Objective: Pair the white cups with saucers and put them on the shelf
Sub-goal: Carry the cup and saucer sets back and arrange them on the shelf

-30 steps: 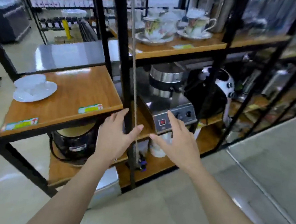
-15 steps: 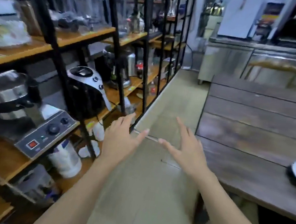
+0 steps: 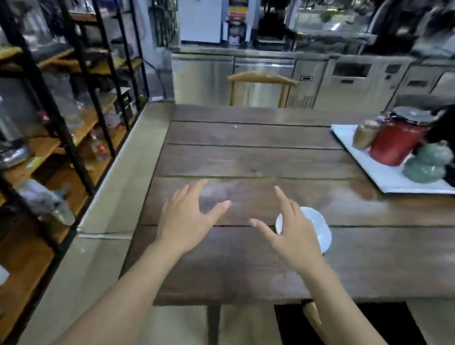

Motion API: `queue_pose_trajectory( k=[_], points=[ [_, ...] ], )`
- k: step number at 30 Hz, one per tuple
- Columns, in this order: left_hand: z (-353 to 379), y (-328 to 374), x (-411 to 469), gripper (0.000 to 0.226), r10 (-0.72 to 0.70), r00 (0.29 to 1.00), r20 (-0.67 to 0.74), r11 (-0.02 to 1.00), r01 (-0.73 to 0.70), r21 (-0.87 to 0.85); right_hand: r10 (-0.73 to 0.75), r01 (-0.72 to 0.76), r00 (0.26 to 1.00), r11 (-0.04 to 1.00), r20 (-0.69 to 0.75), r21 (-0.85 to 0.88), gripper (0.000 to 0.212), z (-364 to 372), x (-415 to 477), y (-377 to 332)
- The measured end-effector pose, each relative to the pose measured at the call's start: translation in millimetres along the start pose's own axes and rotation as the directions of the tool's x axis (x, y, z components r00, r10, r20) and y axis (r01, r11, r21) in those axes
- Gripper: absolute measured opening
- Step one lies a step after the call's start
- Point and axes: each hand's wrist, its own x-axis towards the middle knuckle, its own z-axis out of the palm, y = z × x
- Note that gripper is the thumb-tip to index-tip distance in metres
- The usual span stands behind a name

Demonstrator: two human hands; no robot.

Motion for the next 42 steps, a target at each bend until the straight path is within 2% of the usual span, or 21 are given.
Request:
queue_pose_trajectory(
  k=[5, 9, 12, 20, 23, 27, 31, 34, 37, 39, 42],
  points=[
    [56.7, 35.0, 39.0, 0.068, 0.059, 0.991, 0.118, 0.997, -0.054, -0.05, 0.161, -0.163, 0.984, 0.986, -0.07, -0.029, 0.082, -28.0, 12.8, 56.1],
    [101.9, 49.8, 70.9, 0.069, 0.061, 0.973, 0.224, 0.99, -0.03, -0.14, 0.294, -0.296, 0.952, 0.955, -0.089, -0.006, 0.083, -39.9, 24.9, 94.7],
    [130.2, 57.9, 92.1, 0.068, 0.062, 0.951, 0.302, 0.991, -0.022, -0.135, 0.384, -0.387, 0.919, 0.922, -0.09, -0.018, 0.084, -46.1, 37.5, 116.9],
    [189.9, 51.5, 124.7, 0.072, -0.023, 0.858, 0.512, 0.993, 0.08, -0.089, 0.53, -0.53, 0.848, 0.848, 0.009, -0.009, 0.086, -38.4, 66.9, 157.7],
    [202.7, 44.5, 123.7, 0.075, -0.048, 0.816, 0.576, 0.992, 0.106, -0.068, 0.605, -0.61, 0.792, 0.788, 0.083, 0.08, 0.086, -30.5, 69.7, 167.3],
    [217.6, 40.1, 122.4, 0.083, -0.08, 0.742, 0.665, 0.979, 0.186, -0.09, 0.657, -0.679, 0.733, 0.693, 0.174, 0.244, 0.068, -19.6, 75.5, 178.9],
    [227.3, 44.1, 115.3, 0.086, -0.226, 0.658, 0.718, 0.838, 0.507, -0.201, 0.672, -0.729, 0.682, 0.595, 0.289, 0.339, 0.033, -14.9, 78.0, 183.8],
    [228.4, 50.5, 116.4, 0.055, -0.322, 0.571, 0.755, 0.673, 0.699, -0.242, 0.667, -0.773, 0.63, 0.488, 0.398, 0.406, 0.038, -10.6, 81.3, 186.8],
    [224.3, 52.2, 116.7, 0.029, -0.326, 0.528, 0.784, 0.583, 0.766, -0.273, 0.666, -0.773, 0.617, 0.414, 0.419, 0.481, 0.031, -7.3, 84.2, 189.3],
    [218.1, 50.9, 114.1, 0.035, -0.339, 0.532, 0.776, 0.547, 0.782, -0.298, 0.643, -0.754, 0.639, 0.416, 0.423, 0.508, 0.027, -3.9, 83.6, 189.4],
    [204.4, 50.5, 106.5, 0.05, -0.359, 0.539, 0.762, 0.481, 0.807, -0.344, 0.601, -0.724, 0.674, 0.418, 0.43, 0.549, 0.036, -0.9, 85.1, 181.3]
  ],
)
